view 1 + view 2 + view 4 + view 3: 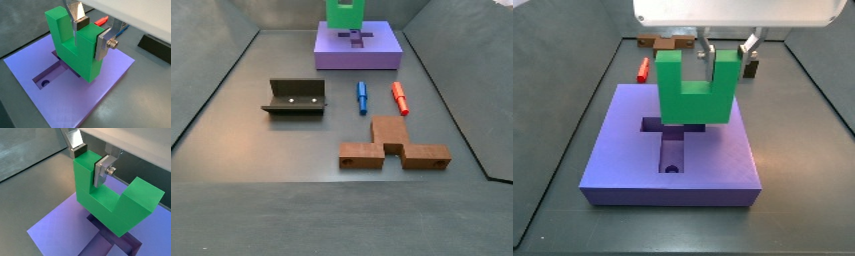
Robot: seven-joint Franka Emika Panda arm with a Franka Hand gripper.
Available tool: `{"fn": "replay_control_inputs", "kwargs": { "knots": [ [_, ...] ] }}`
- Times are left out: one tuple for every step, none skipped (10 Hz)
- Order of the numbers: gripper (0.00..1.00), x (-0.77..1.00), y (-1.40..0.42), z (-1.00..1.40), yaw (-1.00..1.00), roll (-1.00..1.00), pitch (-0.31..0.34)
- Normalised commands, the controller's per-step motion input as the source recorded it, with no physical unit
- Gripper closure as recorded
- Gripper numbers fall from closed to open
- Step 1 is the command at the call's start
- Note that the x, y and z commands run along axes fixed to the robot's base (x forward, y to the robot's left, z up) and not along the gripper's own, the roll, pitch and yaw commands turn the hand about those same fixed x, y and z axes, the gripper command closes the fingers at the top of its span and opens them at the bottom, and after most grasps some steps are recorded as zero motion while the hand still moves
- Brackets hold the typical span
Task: Pick up the green object. Move up. Move to above the board. Insert the green object.
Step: Insert the green object.
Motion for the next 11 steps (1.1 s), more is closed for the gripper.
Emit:
{"fn": "replay_control_inputs", "kwargs": {
  "knots": [
    [1.0,-0.04,-0.04,0.0,0.0,0.26,-0.016],
    [1.0,0.0,-0.11,0.0,0.0,0.45,-0.02],
    [1.0,0.0,-0.08,0.0,0.0,0.39,-0.036],
    [1.0,-0.07,-0.03,-0.13,0.01,0.23,-0.061],
    [1.0,-0.11,0.0,-0.19,0.0,0.13,-0.083],
    [1.0,-0.14,0.0,-0.15,0.0,0.0,-0.084],
    [1.0,-0.21,0.04,-0.04,0.0,-0.07,-0.08],
    [1.0,-0.17,0.03,-0.02,0.01,-0.12,-0.09],
    [1.0,-0.11,0.02,-0.07,0.05,-0.12,-0.087],
    [1.0,-0.14,0.03,0.0,0.04,-0.14,-0.081],
    [1.0,-0.18,0.05,0.0,0.03,-0.14,-0.083]
  ]
}}
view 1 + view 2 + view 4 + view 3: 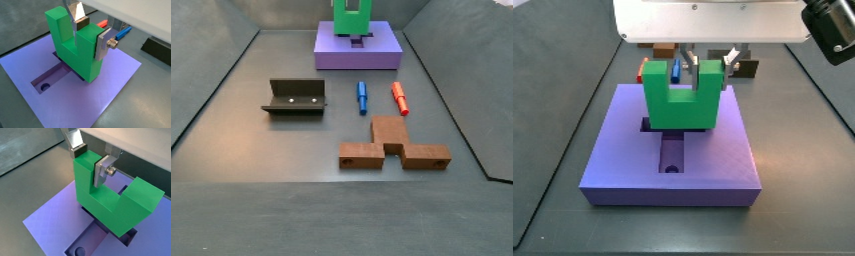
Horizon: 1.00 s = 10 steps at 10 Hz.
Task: Pick up the green object. Move up. Move to above the board. Insert the green object.
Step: Insert the green object.
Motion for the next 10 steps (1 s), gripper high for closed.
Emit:
{"fn": "replay_control_inputs", "kwargs": {
  "knots": [
    [1.0,-0.14,0.01,-0.03,0.03,-0.13,-0.09],
    [1.0,-0.13,0.03,0.0,0.03,-0.14,-0.076],
    [1.0,-0.15,0.04,0.0,0.01,-0.13,-0.077],
    [1.0,-0.15,0.01,-0.02,0.0,-0.11,-0.081],
    [1.0,0.0,0.0,-0.03,0.0,-0.06,-0.077],
    [1.0,0.0,0.0,-0.05,-0.01,-0.02,-0.017],
    [1.0,-0.01,0.0,-0.11,-0.04,0.0,-0.029],
    [1.0,-0.02,0.0,-0.07,-0.02,-0.04,-0.03],
    [1.0,-0.04,0.0,-0.04,0.0,-0.07,-0.036],
    [1.0,-0.16,0.0,-0.02,0.0,-0.06,-0.074]
  ]
}}
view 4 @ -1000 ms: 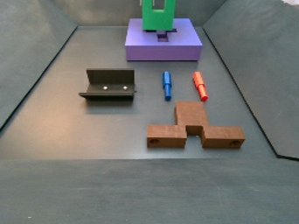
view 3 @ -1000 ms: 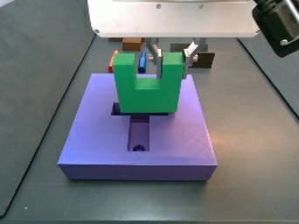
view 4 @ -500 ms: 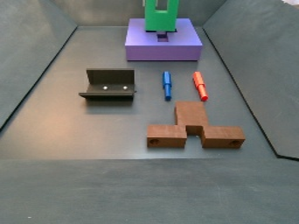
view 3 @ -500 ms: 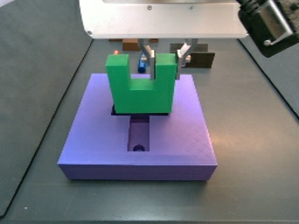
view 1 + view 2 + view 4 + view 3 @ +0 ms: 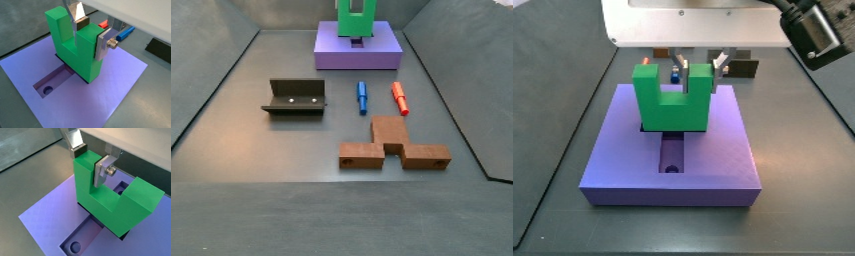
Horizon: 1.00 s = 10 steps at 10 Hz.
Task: Pick up the green object. Move up. Move to above the board. Insert the green object.
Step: Insert the green object.
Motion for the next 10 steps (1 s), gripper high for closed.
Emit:
{"fn": "replay_control_inputs", "kwargs": {
  "knots": [
    [1.0,-0.23,0.0,0.0,0.0,-0.07,-0.09],
    [1.0,-0.25,0.0,-0.04,0.0,-0.08,-0.119],
    [1.0,-0.07,0.0,-0.13,0.0,-0.06,-0.097],
    [1.0,-0.06,0.0,-0.18,0.0,-0.04,-0.1],
    [1.0,-0.08,0.0,-0.19,0.0,-0.04,-0.107],
    [1.0,-0.01,0.0,-0.25,0.0,-0.04,-0.106],
    [1.0,0.0,0.01,-0.36,0.07,-0.02,-0.103],
    [1.0,0.03,0.05,-0.49,0.08,-0.01,-0.053],
    [1.0,0.09,0.0,-1.0,0.05,0.11,-0.036],
    [1.0,0.0,0.0,-1.0,0.35,0.01,-0.004]
  ]
}}
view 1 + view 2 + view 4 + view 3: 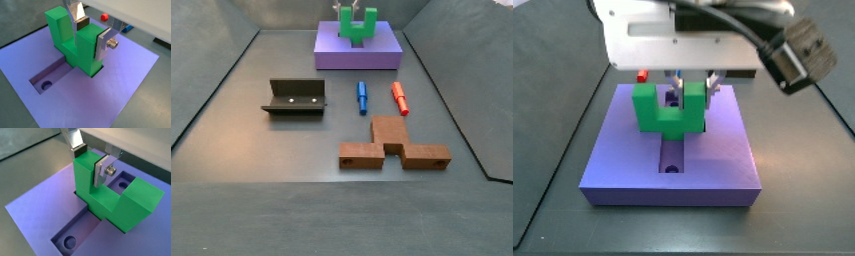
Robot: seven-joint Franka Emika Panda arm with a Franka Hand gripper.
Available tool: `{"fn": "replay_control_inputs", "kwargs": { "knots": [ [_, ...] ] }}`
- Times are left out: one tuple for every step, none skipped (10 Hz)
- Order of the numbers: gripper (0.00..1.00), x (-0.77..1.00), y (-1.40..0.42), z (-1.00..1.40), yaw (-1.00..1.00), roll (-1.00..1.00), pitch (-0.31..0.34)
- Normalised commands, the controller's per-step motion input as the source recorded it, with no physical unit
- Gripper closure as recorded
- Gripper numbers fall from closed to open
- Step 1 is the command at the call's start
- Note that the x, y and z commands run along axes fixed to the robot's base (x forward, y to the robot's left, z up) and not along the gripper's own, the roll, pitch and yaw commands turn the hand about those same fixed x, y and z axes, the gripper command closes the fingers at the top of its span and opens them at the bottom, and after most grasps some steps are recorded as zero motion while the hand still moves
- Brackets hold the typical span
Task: Pick up the green object. Move up. Move to above the board. Insert the green object.
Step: Insert the green object.
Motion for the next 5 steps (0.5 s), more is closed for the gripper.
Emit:
{"fn": "replay_control_inputs", "kwargs": {
  "knots": [
    [1.0,0.03,0.0,-1.0,0.37,0.0,0.0],
    [1.0,0.04,-0.05,-0.93,0.08,0.08,0.0],
    [1.0,0.08,0.0,-0.75,0.0,0.19,0.02],
    [1.0,0.03,0.0,-0.36,0.0,0.14,0.033],
    [1.0,0.0,0.0,0.0,0.0,0.0,0.0]
  ]
}}
